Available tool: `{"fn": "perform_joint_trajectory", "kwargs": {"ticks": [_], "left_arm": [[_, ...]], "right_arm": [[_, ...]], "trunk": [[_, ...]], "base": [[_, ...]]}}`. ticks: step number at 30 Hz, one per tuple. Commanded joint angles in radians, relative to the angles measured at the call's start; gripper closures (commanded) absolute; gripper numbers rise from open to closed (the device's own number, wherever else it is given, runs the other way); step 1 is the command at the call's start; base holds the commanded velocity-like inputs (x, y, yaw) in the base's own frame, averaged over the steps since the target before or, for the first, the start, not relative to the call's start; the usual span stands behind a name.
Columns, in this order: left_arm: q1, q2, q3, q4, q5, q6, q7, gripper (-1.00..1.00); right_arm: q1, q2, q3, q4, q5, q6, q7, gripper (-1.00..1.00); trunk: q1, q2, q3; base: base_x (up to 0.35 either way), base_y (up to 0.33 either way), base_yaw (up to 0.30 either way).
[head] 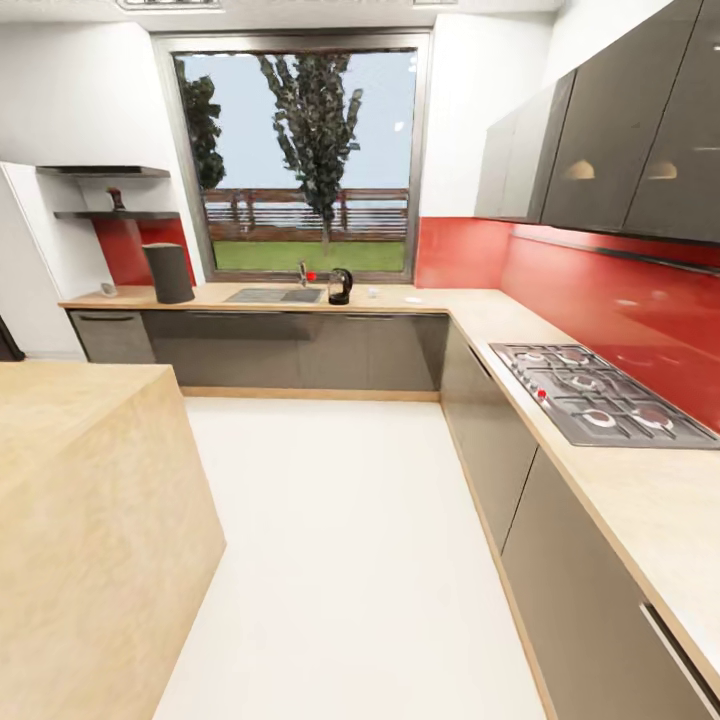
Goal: Set up a coffee station on the kitchen countertop: keep the coffee maker on the countertop, move the bottle of coffee from the kitchen shelf to the counter next to the coffee maker, place a paper coffee filter on top of the coffee maker, put the saucer next to the coffee maker with the coffee cup on the saucer, and place the electric kettle next to the coffee maker.
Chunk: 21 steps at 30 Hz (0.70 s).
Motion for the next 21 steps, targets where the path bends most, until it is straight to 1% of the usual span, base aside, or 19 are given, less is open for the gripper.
{"fn": "perform_joint_trajectory", "kwargs": {"ticks": [1, 6, 21], "left_arm": [[-0.001, 0.000, 0.000, 0.001, 0.006, -0.003, 0.000, -1.00], [-0.001, 0.000, -0.001, 0.001, 0.006, -0.003, 0.000, -1.00], [-0.001, 0.002, 0.001, 0.001, 0.006, -0.003, 0.000, -1.00]], "right_arm": [[0.000, 0.000, -0.001, 0.002, -0.001, -0.002, 0.004, -1.00], [0.000, 0.000, 0.000, 0.007, -0.001, -0.002, 0.004, -1.00], [0.000, -0.003, -0.001, 0.003, -0.002, -0.011, 0.007, -1.00]], "trunk": [[0.001, -0.002, 0.000], [0.001, -0.002, 0.004], [0.001, -0.002, 0.005]], "base": [[0.335, 0.000, 0.000], [0.335, 0.000, 0.000], [0.335, 0.000, 0.000]]}}
